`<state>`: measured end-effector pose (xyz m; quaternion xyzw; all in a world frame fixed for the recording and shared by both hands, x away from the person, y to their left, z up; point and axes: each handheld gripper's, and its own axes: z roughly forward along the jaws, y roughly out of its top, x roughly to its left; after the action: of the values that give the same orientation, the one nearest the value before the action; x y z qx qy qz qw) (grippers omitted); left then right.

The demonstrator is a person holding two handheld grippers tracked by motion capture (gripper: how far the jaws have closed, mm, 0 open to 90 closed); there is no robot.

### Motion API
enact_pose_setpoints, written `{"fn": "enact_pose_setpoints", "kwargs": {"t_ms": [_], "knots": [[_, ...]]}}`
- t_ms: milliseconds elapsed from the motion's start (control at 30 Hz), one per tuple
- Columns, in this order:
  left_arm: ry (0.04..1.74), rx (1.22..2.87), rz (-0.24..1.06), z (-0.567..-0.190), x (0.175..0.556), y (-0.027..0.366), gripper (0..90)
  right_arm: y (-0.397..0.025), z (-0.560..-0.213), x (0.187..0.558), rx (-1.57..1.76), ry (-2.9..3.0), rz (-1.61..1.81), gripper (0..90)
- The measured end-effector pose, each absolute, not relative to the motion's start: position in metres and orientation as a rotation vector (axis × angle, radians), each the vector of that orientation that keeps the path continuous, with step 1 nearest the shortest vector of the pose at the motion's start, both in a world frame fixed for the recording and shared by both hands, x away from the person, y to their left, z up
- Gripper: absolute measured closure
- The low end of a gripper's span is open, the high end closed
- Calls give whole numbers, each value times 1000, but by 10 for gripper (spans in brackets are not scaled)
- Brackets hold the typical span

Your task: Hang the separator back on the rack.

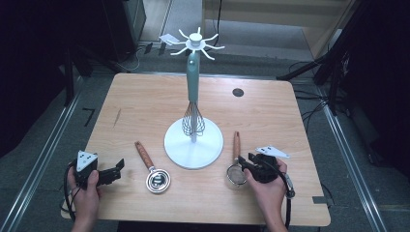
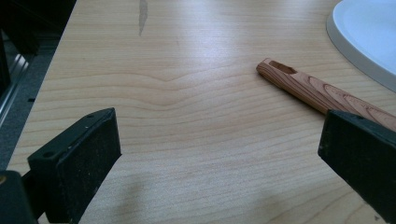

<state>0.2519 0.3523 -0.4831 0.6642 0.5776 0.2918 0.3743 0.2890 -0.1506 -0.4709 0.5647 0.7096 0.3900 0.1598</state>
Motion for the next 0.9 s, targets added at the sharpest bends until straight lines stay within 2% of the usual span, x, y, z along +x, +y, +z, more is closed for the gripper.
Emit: {"fn": "enact_pose_setpoints", "kwargs": {"t_ms": [233,500,900], "knots": [[1482,1696,743,-483,252,353,0,-142,-467,302,1682,2070,1033,464],[1484,1693,738,-483,252,353,0,-140,-455,316,1891,2114,928,537],[1484,1690,734,-483,252,353,0,-138,-446,345,2071,2224,764,532]]}}
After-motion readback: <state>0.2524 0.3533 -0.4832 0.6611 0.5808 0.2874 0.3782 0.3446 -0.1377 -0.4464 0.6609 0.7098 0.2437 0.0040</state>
